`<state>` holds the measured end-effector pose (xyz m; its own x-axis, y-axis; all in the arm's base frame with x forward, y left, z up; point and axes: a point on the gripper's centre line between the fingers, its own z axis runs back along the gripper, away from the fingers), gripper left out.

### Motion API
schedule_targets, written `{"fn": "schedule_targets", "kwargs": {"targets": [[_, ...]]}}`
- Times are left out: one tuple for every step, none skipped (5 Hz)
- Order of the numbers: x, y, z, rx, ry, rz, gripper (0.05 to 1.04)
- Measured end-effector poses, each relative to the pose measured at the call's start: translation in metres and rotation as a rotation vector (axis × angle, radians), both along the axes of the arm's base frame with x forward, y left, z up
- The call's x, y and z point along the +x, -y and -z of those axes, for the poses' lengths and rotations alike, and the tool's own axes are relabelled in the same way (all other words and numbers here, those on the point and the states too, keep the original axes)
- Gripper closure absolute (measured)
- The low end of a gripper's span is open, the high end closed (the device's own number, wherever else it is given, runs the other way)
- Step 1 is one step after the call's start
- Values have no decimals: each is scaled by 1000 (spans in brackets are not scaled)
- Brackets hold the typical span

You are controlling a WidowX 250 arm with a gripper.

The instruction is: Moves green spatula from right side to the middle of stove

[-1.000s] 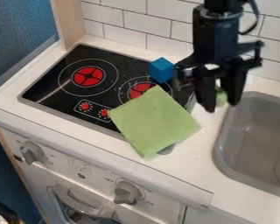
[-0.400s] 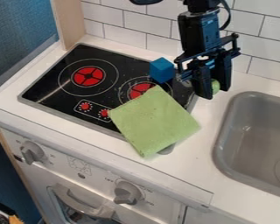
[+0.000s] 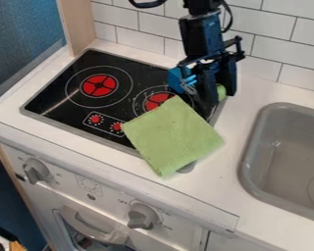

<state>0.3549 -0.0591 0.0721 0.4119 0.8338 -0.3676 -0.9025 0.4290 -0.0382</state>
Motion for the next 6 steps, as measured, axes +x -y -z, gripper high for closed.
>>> {"fn": "schedule_targets", "kwargs": {"targets": [[9, -20, 5, 5, -6, -46, 658], [17, -41, 7, 10, -3, -101, 657], [24, -63, 4, 25, 18, -165, 658], [25, -77, 13, 37, 0, -200, 658], [25, -89, 14, 58, 1, -230, 658], [23, -97, 17, 77, 1, -244, 658]]}}
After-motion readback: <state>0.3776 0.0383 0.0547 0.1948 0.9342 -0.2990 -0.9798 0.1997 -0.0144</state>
